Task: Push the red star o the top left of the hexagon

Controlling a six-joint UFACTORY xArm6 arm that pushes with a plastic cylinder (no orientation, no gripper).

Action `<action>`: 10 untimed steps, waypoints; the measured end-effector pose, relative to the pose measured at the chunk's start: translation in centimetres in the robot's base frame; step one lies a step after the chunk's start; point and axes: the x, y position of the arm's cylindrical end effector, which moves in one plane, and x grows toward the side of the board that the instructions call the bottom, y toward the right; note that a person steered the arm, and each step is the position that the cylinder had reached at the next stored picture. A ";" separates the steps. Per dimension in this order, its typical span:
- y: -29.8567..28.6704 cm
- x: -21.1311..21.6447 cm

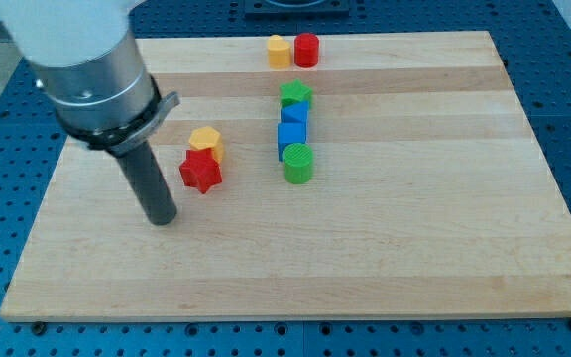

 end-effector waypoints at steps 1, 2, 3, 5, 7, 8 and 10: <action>0.6 -3.0; 0.6 -6.4; 0.6 -5.1; 3.2 -5.3; 0.9 -11.0; 0.9 -10.8; 3.0 -9.8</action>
